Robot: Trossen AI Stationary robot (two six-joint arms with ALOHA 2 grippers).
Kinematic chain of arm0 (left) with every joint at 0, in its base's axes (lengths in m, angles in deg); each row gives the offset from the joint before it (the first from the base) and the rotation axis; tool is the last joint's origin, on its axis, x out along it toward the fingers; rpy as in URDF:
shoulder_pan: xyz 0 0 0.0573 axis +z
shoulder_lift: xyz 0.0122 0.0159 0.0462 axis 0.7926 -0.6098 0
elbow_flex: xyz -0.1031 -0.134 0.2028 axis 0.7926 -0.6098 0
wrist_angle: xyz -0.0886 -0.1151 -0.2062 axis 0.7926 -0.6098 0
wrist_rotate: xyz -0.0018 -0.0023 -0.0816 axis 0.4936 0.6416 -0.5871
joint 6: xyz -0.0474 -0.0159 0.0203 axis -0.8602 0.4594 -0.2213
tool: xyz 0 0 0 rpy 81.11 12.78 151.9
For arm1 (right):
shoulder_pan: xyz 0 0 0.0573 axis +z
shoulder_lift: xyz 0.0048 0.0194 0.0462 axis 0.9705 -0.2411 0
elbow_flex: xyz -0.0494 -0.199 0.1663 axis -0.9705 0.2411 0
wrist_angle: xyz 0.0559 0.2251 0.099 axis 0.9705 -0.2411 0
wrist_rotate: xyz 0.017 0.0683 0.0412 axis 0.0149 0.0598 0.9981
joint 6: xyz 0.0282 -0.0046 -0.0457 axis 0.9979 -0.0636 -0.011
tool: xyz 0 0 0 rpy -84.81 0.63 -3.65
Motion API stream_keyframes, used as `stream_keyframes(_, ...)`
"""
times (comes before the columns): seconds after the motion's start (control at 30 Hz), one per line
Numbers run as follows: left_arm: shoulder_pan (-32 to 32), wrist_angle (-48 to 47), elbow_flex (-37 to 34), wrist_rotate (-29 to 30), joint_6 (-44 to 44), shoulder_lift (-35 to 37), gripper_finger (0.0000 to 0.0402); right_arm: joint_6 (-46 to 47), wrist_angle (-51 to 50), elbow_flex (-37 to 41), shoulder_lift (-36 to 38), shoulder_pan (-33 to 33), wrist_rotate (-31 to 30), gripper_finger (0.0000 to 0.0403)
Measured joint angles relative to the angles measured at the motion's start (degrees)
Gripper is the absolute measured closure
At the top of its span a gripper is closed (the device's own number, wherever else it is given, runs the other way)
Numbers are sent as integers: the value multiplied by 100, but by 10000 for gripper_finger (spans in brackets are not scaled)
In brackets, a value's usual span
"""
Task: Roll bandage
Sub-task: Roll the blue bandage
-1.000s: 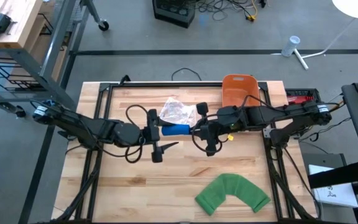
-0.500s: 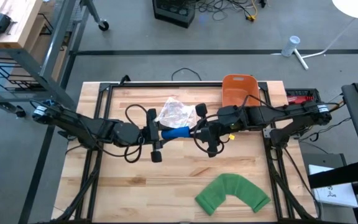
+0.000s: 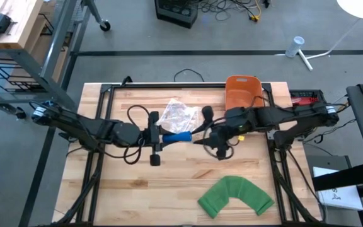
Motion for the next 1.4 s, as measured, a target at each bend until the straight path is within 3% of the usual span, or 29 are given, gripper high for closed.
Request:
stream_keyframes(0.1, -9, -41, 0, -285, -44, 67, 310, -49, 36, -9, 230, 41, -41, 229)
stream_keyframes(0.4, -3, -8, 0, -360, -553, 183, 322, 38, 240, -7, 238, 233, 27, 177)
stream_keyframes(0.73, -1, -7, 0, -751, -1907, 192, 303, -1635, 1011, -4, -338, 501, -11, 121)
stream_keyframes(1.07, -1, -4, 0, -1253, -2377, 189, 286, -2278, 1572, 1, -752, 496, -440, 126)
stream_keyframes(1.4, -1, 434, 0, -1261, -1809, 163, 285, -2050, 2181, 1, -762, 523, 351, 135)
